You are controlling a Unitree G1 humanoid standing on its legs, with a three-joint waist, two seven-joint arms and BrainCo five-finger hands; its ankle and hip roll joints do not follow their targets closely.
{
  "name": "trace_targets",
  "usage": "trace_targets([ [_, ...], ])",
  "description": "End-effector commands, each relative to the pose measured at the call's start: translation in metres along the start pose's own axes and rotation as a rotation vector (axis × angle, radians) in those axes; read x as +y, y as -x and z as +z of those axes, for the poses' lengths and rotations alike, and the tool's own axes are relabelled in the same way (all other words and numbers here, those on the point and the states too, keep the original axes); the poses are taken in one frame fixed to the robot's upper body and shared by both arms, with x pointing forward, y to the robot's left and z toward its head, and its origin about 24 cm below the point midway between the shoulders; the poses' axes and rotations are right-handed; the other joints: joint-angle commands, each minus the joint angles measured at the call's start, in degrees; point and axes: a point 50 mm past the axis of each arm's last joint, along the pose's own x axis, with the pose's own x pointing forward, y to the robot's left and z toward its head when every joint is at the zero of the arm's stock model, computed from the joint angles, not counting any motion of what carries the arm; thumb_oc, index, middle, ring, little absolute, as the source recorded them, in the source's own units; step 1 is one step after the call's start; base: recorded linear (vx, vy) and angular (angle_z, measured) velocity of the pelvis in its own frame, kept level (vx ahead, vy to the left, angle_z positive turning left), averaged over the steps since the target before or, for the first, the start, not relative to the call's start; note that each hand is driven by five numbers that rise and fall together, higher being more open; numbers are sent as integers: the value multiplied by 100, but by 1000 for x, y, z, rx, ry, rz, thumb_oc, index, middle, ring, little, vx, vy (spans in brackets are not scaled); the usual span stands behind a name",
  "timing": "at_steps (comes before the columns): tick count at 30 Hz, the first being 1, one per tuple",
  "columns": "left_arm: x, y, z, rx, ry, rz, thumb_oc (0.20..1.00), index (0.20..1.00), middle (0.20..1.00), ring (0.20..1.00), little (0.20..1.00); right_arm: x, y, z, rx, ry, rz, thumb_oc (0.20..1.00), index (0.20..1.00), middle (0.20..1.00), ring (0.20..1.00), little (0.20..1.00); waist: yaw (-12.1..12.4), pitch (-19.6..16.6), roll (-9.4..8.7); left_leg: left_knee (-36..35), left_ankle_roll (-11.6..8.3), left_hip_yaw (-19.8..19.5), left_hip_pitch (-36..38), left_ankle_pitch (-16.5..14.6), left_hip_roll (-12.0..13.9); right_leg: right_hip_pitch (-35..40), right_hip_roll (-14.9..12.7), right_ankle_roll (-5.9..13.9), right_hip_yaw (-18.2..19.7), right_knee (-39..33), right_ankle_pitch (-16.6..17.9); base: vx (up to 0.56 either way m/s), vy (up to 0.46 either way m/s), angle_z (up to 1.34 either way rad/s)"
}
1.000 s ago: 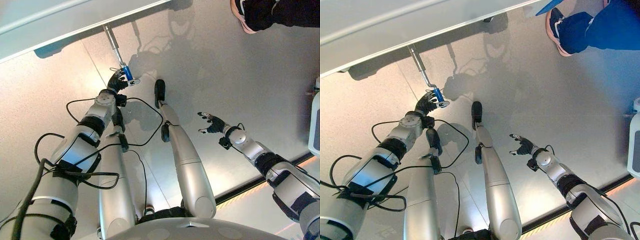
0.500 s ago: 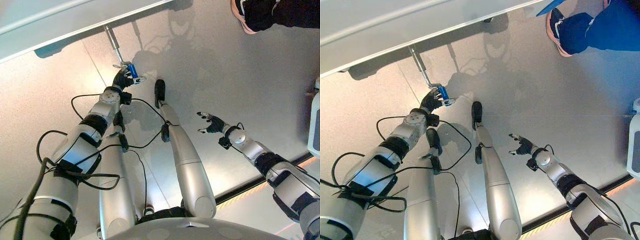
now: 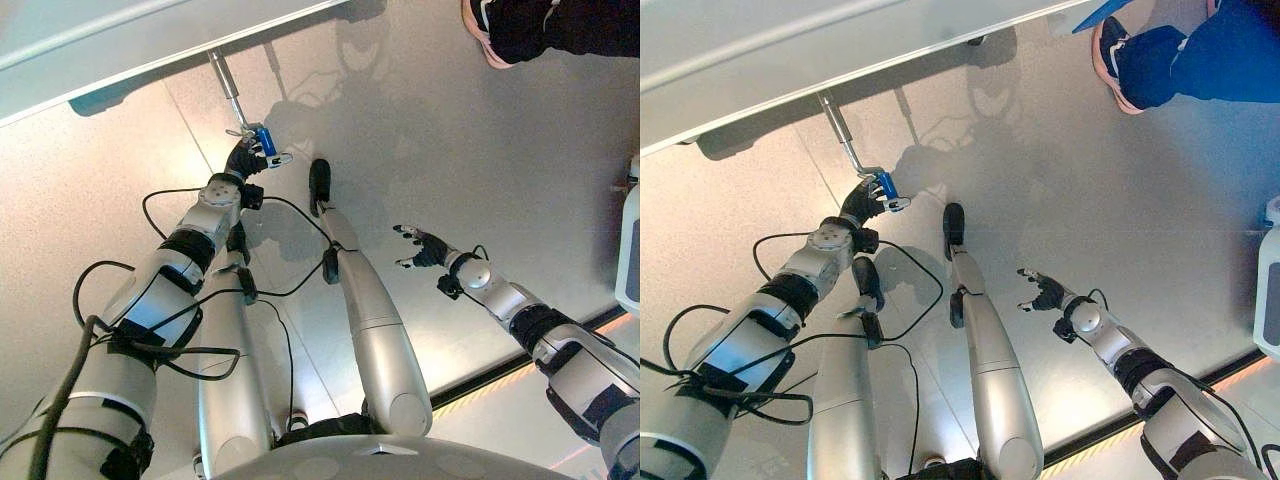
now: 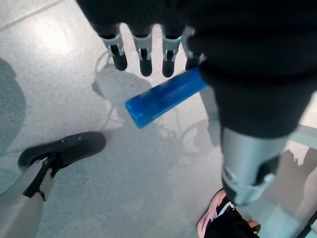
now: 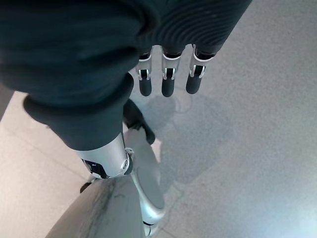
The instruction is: Raise the hospital bed
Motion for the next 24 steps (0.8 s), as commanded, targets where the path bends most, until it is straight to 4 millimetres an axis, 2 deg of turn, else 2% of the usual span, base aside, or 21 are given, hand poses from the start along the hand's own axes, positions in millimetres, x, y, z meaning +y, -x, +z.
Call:
trace_targets([
  [1, -11, 3, 10, -83, 57, -52, 1000, 1000, 1000, 1000, 1000, 1, 19, -25, 74, 47, 16, 1000, 1000, 1000, 1000, 1000, 124, -12, -199, -863, -136, -261, 145, 915, 236, 8, -246, 774, 51, 1363, -1424, 0, 0, 0],
  [18, 3, -1, 1, -19, 69, 77, 1000, 1000, 1000, 1000, 1000, 3, 18, -14, 20, 62, 40, 1000, 1000, 1000, 1000, 1000, 69, -12, -317, -852, -132, -256, 82, 925, 261, -92, -226, 784, 67, 1429, -1464, 0, 0, 0],
  [24, 14, 0, -10, 37, 62, 129, 1000, 1000, 1000, 1000, 1000, 4, 18, -8, -11, 56, 50, 1000, 1000, 1000, 1000, 1000, 44, -12, -388, -832, -145, -264, 66, 925, 293, -109, -211, 774, 59, 1449, -1471, 0, 0, 0],
])
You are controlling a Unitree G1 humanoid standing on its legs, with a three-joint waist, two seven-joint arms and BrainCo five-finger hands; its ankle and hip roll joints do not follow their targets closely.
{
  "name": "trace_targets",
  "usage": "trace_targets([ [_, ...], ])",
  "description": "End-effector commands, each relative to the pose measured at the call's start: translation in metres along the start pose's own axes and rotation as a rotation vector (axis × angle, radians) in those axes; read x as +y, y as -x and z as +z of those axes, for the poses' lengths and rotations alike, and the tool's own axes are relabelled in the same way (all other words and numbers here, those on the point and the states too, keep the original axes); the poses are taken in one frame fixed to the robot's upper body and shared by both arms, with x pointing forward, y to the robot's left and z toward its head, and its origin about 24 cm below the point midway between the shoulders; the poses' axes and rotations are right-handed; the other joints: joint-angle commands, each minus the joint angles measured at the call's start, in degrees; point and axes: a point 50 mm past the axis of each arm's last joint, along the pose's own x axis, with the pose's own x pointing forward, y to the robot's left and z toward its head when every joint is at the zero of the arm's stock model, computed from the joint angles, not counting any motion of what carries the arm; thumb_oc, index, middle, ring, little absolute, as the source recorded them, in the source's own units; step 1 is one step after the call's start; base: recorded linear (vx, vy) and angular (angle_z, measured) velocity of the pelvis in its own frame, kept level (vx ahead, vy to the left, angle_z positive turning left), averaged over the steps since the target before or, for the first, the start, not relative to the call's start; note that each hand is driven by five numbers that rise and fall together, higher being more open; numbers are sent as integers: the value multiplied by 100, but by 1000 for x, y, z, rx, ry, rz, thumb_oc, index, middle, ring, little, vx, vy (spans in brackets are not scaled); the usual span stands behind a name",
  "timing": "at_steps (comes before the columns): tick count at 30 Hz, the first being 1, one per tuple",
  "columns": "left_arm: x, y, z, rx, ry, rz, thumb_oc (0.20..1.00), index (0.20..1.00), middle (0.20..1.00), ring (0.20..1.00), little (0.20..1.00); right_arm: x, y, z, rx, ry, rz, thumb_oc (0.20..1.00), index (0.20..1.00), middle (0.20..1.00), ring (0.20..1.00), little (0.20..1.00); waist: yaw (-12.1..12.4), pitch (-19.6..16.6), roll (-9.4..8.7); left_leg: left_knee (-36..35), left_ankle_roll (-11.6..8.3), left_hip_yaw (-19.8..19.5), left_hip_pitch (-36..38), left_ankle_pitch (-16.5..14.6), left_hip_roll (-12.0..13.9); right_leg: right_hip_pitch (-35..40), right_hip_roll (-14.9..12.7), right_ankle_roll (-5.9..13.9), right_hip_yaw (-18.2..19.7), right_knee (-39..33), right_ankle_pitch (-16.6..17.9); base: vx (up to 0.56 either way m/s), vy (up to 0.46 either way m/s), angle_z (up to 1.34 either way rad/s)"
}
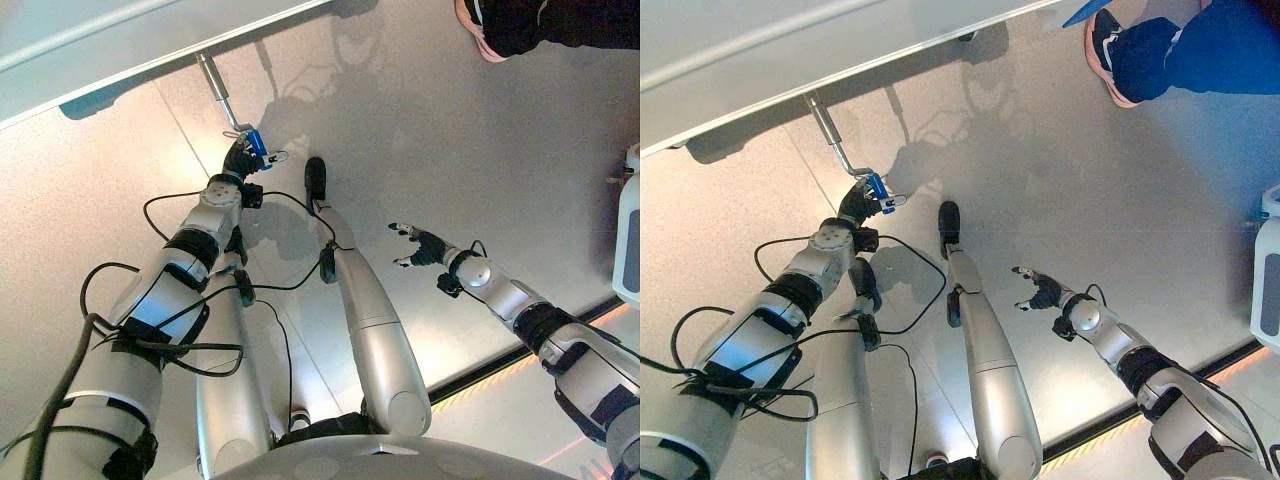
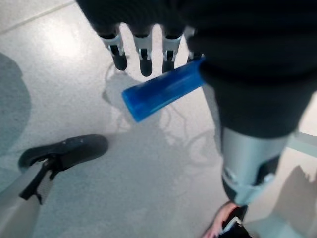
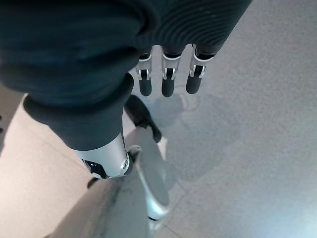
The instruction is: Raise the hospital bed
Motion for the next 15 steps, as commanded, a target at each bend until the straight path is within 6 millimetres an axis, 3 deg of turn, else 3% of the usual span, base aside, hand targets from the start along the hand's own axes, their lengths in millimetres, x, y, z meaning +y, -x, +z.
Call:
trace_targets([
  [1, 11, 1, -4, -3, 22, 50, 1000, 1000, 1000, 1000, 1000, 9, 16, -17, 38, 13, 42, 1000, 1000, 1000, 1000, 1000, 189, -10, -386, -789, -147, -269, 67, 930, 278, -82, -233, 775, 48, 1453, -1451, 5, -31, 0],
  [15, 27, 5, -18, 53, 16, 106, 1000, 1000, 1000, 1000, 1000, 10, 18, -9, -7, 41, 56, 1000, 1000, 1000, 1000, 1000, 171, -10, -460, -790, -143, -300, -2, 951, 307, -150, -208, 777, 33, 1505, -1471, 0, 0, 0],
])
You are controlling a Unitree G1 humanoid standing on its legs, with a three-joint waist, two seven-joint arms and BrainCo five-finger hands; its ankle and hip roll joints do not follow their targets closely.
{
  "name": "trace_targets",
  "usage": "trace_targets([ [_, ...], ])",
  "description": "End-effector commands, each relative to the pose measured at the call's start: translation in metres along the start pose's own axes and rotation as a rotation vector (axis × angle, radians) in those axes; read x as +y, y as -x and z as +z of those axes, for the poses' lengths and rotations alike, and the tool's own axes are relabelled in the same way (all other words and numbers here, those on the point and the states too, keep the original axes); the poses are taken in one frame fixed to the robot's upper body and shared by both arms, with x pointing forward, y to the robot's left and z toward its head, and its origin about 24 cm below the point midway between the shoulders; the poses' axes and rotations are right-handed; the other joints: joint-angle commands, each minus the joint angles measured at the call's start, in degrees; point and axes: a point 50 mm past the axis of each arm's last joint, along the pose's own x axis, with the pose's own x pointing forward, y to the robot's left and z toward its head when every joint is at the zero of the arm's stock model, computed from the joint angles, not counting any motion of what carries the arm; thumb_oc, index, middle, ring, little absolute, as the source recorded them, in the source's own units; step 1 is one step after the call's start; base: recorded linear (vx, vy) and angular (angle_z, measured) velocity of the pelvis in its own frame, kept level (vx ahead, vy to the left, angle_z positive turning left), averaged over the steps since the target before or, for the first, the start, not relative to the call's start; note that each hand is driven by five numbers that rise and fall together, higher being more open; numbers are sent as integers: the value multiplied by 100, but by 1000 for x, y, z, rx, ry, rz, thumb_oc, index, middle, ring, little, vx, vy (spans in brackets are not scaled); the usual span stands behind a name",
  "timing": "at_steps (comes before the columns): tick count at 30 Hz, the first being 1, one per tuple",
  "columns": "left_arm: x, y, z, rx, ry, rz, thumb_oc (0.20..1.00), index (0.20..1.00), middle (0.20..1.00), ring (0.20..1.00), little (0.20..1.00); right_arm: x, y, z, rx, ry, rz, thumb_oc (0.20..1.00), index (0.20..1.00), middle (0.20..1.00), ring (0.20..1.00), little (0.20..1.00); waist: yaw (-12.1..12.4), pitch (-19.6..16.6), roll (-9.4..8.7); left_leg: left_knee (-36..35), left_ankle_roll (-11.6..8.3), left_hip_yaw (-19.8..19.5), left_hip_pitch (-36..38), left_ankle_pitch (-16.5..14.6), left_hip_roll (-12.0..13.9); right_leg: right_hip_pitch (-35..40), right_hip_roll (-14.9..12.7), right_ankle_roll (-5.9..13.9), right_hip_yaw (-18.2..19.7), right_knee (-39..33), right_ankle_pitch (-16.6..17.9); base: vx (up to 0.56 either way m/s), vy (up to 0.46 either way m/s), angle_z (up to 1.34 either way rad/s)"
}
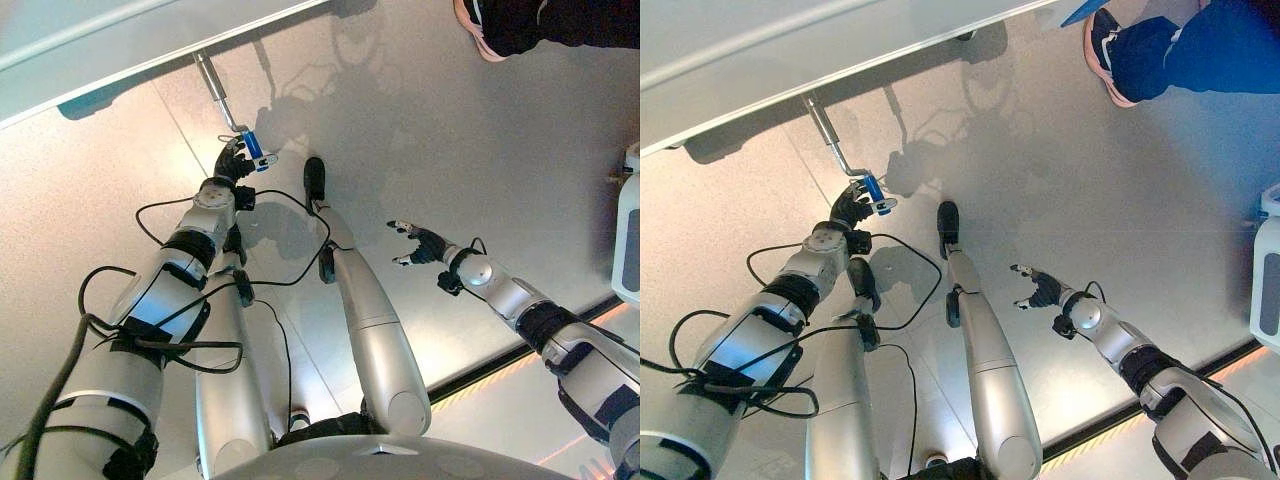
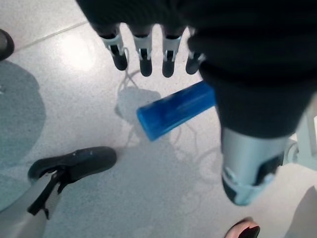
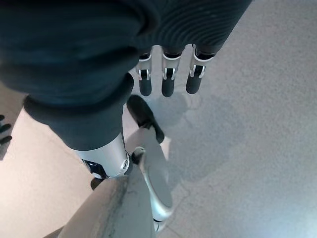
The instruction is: Raise the hospital bed
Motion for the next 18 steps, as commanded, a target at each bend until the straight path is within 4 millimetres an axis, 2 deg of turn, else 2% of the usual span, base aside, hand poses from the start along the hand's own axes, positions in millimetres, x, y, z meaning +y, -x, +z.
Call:
trace_targets([
  [1, 14, 3, -12, 22, -26, 44, 1000, 1000, 1000, 1000, 1000, 14, 16, -15, 25, 21, 52, 1000, 1000, 1000, 1000, 1000, 176, -5, -453, -770, -135, -302, 3, 947, 293, -132, -224, 777, 32, 1506, -1464, 0, 0, 0],
  [18, 10, 2, -6, -9, -13, 33, 1000, 1000, 1000, 1000, 1000, 18, 21, -21, 43, 51, 72, 1000, 1000, 1000, 1000, 1000, 178, -5, -435, -773, -136, -337, -17, 965, 266, -158, -219, 769, 50, 1545, -1459, 0, 0, 0],
])
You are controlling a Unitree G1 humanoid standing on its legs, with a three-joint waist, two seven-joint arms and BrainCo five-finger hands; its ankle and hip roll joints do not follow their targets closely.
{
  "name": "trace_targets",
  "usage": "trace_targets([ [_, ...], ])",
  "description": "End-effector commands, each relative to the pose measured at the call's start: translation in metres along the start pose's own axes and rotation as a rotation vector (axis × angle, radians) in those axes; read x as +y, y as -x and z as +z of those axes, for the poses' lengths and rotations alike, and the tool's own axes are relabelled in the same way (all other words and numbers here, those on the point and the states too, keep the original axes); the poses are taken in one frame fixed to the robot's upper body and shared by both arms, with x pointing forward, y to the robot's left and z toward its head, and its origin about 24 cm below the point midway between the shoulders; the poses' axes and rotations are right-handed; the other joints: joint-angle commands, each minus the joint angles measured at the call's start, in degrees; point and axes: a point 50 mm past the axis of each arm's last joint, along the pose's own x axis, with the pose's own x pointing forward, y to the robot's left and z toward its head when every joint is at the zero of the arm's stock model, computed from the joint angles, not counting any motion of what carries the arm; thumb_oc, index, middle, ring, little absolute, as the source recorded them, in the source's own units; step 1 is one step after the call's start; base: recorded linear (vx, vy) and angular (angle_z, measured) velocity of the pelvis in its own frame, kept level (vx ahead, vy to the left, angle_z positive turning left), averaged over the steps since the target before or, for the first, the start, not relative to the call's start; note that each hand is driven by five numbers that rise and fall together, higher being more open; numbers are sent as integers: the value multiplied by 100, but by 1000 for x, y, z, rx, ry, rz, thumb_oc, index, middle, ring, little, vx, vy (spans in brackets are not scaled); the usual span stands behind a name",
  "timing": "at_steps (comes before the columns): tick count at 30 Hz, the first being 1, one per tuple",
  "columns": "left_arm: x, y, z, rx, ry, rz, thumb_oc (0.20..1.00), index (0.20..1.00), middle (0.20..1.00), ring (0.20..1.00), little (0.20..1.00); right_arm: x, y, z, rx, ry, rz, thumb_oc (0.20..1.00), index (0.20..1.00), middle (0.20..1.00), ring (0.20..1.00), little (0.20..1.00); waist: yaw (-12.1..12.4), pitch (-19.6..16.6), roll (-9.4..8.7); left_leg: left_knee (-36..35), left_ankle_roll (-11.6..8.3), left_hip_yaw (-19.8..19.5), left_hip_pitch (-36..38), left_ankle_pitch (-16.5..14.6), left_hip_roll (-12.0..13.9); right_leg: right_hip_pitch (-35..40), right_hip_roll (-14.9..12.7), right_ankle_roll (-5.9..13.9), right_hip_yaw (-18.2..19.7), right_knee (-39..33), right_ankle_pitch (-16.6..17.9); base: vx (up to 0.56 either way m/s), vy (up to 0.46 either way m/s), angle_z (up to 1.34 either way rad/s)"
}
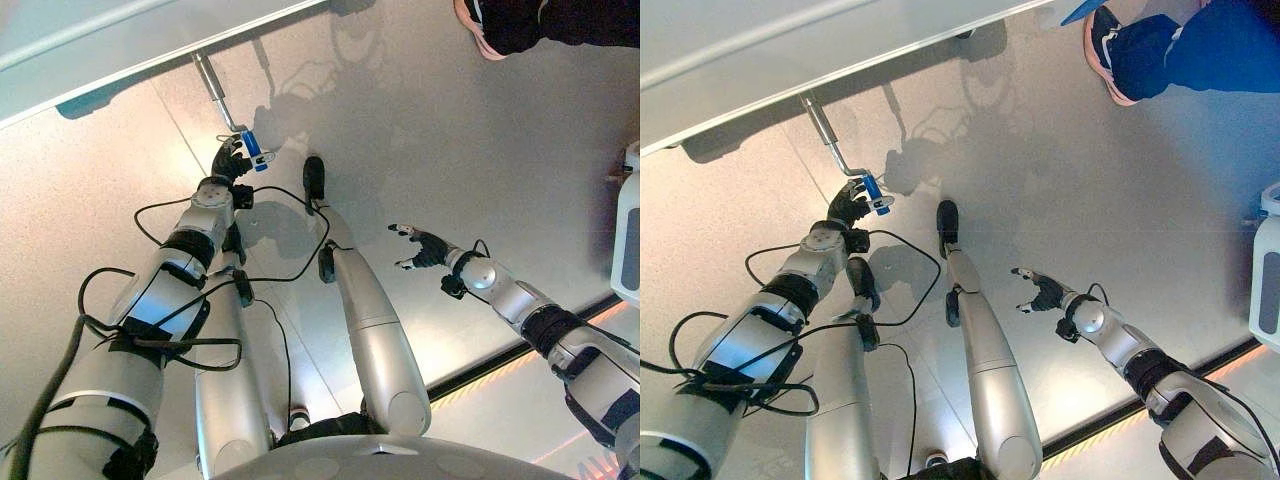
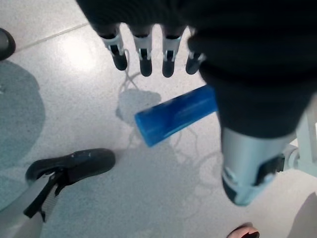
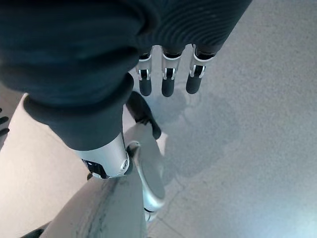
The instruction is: Raise the hospital bed
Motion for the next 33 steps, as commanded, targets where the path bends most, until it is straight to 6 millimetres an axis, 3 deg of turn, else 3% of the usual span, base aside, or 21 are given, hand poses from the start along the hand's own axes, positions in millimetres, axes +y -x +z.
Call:
trace_targets([
  [1, 8, 3, -6, -12, -17, 23, 1000, 1000, 1000, 1000, 1000, 15, 16, -17, 35, 27, 53, 1000, 1000, 1000, 1000, 1000, 194, -5, -431, -752, -135, -335, -2, 966, 263, -137, -220, 754, 49, 1554, -1442, 0, 0, 0],
  [7, 6, 3, -2, -32, -9, 10, 1000, 1000, 1000, 1000, 1000, 17, 16, -18, 39, 35, 58, 1000, 1000, 1000, 1000, 1000, 197, -5, -431, -739, -140, -337, -1, 964, 260, -138, -221, 750, 52, 1574, -1453, 0, 0, 0],
  [12, -9, 4, 14, -111, 18, -73, 1000, 1000, 1000, 1000, 1000, 17, 19, -19, 38, 44, 58, 1000, 1000, 1000, 1000, 1000, 193, -5, -413, -744, -148, -352, -22, 981, 238, -158, -229, 750, 60, 1562, -1433, 0, 0, 0],
  [33, -16, 7, 13, -123, 2, -123, 1000, 1000, 1000, 1000, 1000, 20, 23, -24, 53, 64, 61, 1000, 1000, 1000, 1000, 1000, 187, -5, -386, -756, -166, -339, -15, 1013, 238, -146, -231, 754, 65, 1574, -1422, -1, 0, 0],
])
